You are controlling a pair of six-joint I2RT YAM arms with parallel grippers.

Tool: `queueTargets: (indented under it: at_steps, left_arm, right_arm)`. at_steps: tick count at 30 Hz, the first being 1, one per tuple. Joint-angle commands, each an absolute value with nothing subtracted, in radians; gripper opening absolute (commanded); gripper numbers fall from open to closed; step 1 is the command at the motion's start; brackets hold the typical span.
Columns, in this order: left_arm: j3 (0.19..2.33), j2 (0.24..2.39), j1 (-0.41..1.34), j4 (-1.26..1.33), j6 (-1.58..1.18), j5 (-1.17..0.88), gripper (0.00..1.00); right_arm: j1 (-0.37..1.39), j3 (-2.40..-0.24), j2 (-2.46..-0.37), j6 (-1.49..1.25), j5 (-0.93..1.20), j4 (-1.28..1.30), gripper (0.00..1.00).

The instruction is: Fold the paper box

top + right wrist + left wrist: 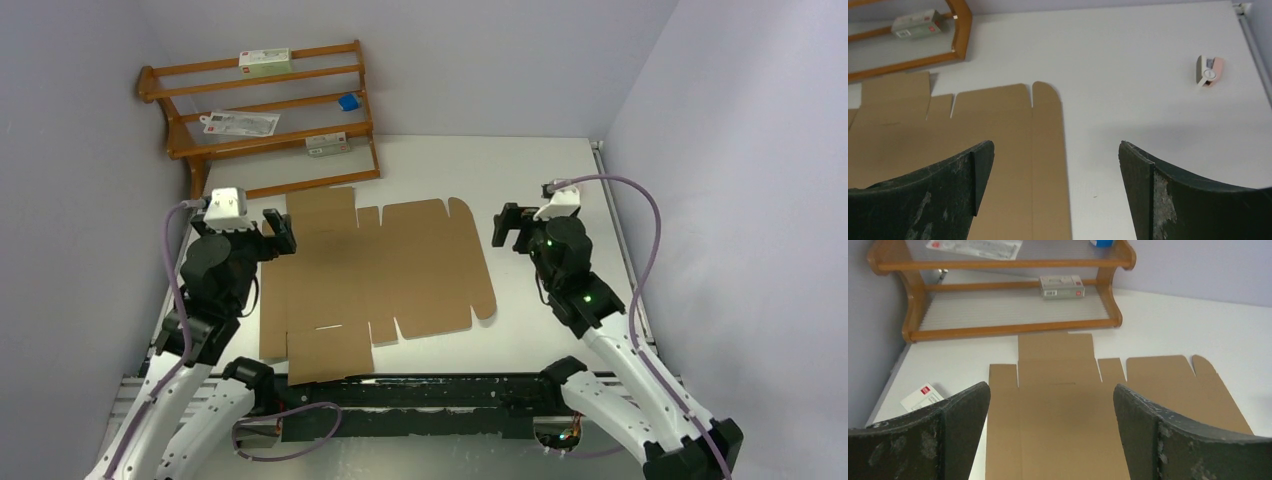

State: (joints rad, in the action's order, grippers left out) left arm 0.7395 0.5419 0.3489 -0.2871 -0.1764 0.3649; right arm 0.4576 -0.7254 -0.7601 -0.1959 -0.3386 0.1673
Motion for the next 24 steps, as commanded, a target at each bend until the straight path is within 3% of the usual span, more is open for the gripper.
queueTargets:
  at_steps: [1, 10, 19, 24]
  left_arm:
    - [0.775, 0.607, 0.353, -0.353, -0.227, 0.325, 0.98]
    - [0.814, 0.816, 0.353, -0.479, -0.325, 0.423, 0.98]
    - [0.82, 0.916, 0.335, -0.529, -0.427, 0.388, 1.0]
    - [0.815, 1.007, 0.278, -0.527, -0.491, 0.283, 1.0]
  right_arm:
    - [0.455, -0.738, -0.843, -0.206, -0.282, 0.152, 1.0]
    - [0.479, -0.75, -1.066, -0.235, -0.154, 0.078, 1.0]
    - [0.505, -0.733, -1.171, -0.19, -0.21, 0.101, 1.0]
    - [0.505, -0.689, -1.223, -0.267, -0.095, -0.02, 0.99]
